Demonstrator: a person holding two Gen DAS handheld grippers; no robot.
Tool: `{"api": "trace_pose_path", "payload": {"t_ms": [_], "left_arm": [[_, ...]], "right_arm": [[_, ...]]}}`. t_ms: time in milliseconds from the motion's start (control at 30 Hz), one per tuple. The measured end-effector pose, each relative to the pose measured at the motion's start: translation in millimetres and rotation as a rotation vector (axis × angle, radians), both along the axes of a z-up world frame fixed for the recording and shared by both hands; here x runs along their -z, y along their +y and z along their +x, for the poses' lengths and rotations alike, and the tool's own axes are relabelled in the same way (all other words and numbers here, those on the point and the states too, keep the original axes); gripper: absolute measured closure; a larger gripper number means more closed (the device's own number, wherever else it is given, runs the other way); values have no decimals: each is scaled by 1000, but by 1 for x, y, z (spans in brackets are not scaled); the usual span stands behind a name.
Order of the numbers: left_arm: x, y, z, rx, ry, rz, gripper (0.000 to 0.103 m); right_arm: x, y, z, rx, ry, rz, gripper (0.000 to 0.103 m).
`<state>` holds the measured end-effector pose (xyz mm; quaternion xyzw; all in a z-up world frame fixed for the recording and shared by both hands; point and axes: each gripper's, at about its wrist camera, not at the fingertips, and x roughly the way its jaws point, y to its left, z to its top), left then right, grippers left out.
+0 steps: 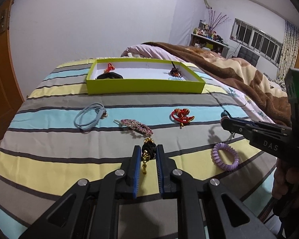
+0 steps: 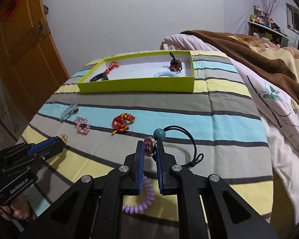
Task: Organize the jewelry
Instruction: 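Grasp the gold-black pendant with the left tool while the right tool grasps the black hair tie with red bead, then carry the pendant and hair tie with both tools over the green box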
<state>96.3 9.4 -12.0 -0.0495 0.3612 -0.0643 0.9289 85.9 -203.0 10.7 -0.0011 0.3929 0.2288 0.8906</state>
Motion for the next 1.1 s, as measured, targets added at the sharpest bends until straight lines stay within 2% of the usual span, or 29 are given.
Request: {"api": "trace_pose_path", "payload": {"t_ms": [567,1100], "left_arm": [[-25,0,-10,-11,-62,4,88],[-53,6,28,-8,-123,42,88]], "right_arm": [[-27,-3,-20,-13,-86,25,92],[-53,13,10,-55,-161,-2,92]]}}
